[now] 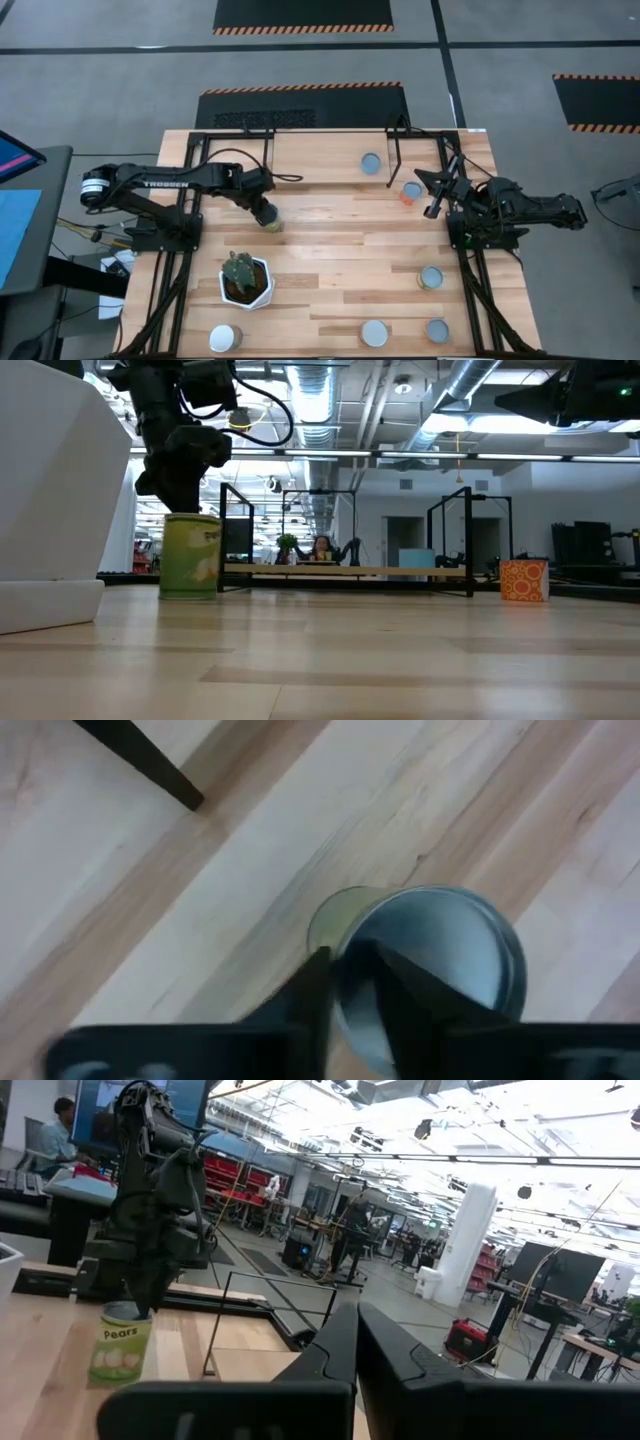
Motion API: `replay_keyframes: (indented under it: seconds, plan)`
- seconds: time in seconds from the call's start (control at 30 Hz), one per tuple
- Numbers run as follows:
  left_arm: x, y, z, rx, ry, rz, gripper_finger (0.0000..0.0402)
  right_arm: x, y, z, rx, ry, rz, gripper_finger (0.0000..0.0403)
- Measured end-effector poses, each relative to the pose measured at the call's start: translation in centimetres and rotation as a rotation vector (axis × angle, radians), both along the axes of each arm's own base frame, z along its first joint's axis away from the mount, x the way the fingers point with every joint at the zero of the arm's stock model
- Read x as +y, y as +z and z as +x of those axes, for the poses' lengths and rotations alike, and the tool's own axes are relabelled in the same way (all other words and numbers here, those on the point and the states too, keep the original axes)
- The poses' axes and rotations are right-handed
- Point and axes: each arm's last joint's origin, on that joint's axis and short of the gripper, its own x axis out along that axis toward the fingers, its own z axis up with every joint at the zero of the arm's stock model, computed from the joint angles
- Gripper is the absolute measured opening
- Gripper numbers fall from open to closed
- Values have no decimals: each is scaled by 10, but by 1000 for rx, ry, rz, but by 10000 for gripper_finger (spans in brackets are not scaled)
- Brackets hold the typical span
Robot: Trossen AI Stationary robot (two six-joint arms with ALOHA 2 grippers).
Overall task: Pick and place cans onto a shelf
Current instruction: Put the canned pears on the shelf
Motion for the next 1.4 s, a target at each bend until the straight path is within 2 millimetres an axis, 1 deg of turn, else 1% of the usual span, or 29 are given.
replay_keyframes:
  seconds: [0.03,0.07,0.23,0.3,0.43,0.6,0.77,0.87,0.93,1.03,1.13,1.23,1.4]
  plan:
    - [0,0,1,-13,16,-3,17,0,0,0,0,0,0,24]
    - [1,1,3,-29,21,-2,12,0,0,0,0,0,0,24]
    - [3,6,14,-127,-41,24,1,0,0,0,5,-2,-10,24]
    - [6,14,16,-141,-58,50,0,0,0,0,5,-2,-10,24]
    - [19,40,24,-217,-72,157,0,0,0,0,5,-2,-10,24]
    - [44,75,27,-297,-71,261,0,0,0,0,6,-3,-11,24]
    - [81,95,15,-305,-20,364,0,0,0,0,6,-3,-11,24]
    - [105,93,9,-282,19,352,0,0,0,0,7,-3,-13,24]
    - [121,91,11,-271,26,333,0,0,0,0,5,-3,-13,24]
    - [143,89,23,-272,15,319,0,0,0,0,2,-3,-13,24]
    - [159,88,42,-239,-11,300,0,0,1,0,1,-4,-13,24]
    - [172,89,59,-160,-39,274,0,0,1,0,1,-4,-13,24]
    - [192,76,82,-39,-71,229,0,0,-1,0,13,-5,-13,24]
